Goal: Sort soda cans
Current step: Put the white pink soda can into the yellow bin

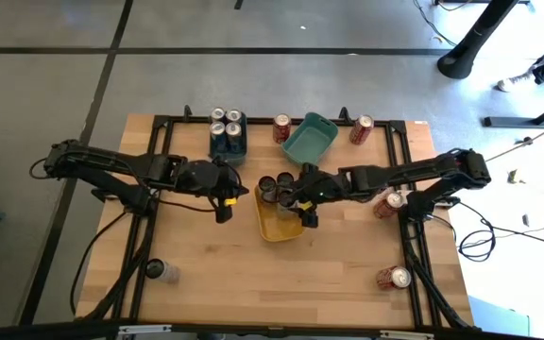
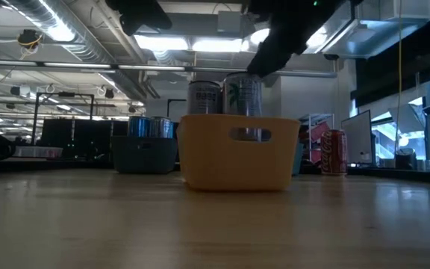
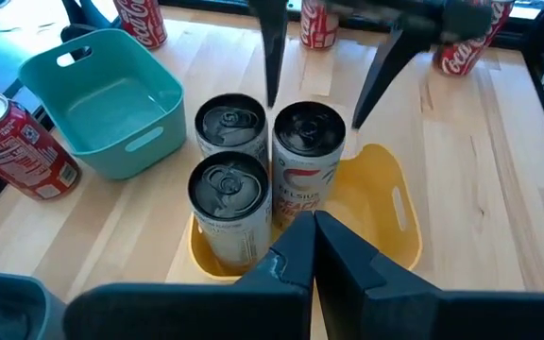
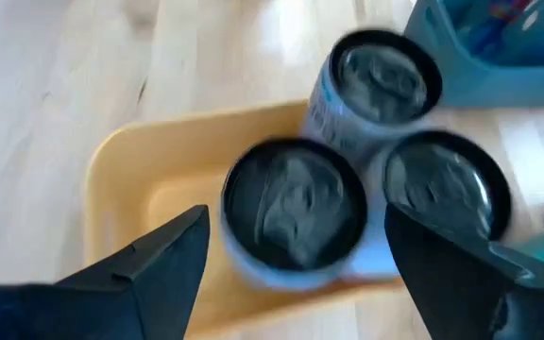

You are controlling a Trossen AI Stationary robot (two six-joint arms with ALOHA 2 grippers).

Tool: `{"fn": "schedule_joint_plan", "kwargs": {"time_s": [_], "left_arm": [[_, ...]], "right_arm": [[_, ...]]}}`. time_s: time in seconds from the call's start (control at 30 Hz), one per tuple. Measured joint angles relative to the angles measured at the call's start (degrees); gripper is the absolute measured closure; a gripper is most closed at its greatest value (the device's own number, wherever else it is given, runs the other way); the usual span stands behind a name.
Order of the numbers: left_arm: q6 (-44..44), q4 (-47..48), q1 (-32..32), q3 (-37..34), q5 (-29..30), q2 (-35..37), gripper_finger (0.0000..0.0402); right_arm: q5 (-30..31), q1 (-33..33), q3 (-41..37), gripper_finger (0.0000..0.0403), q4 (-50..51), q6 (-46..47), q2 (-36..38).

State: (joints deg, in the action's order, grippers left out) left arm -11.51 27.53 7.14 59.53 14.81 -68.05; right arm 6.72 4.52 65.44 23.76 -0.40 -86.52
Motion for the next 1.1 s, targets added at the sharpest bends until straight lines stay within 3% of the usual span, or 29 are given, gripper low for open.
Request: {"fn": "schedule_joint_plan", "kwargs": {"time_s": [0.17, 0.27, 0.57, 0.63, 0.73, 0.9, 1.1], "left_arm": [[3.2, -5.3, -0.1, 0.0, 0.0, 0.0, 0.0397], [6.8, -9.8, -0.1, 0.0, -0.9, 0.0, 0.0367], [13.3, -16.3, -2.2, 0.4, -2.6, 0.0, 0.0176], [12.6, -13.3, -1.6, 2.0, -3.1, 0.0, 0.0136], [11.5, -1.2, 1.2, 7.0, -4.4, 0.0, 0.0093], [-3.4, 19.1, 7.7, 13.2, -3.5, 0.0, 0.0074], [-29.5, 33.0, 17.2, 14.1, -7.4, 0.0, 0.0081]], "right_arm": [[-1.1, 1.2, 4.5, 0.0084, 15.1, 1.7, 1.7], [1.1, 3.5, 5.0, 0.0084, 17.8, 3.2, 3.6], [12.7, 10.0, 4.0, 0.0084, 19.5, 6.2, 4.6], [14.5, 10.3, 2.5, 0.0084, 19.2, 7.4, 4.6], [14.8, 10.2, -0.8, 0.0084, 19.0, 9.3, 4.6], [16.4, 10.2, -6.2, 0.0084, 16.7, 12.0, 4.6], [16.3, 10.2, -8.8, 0.0084, 16.7, 13.2, 4.6]]}}
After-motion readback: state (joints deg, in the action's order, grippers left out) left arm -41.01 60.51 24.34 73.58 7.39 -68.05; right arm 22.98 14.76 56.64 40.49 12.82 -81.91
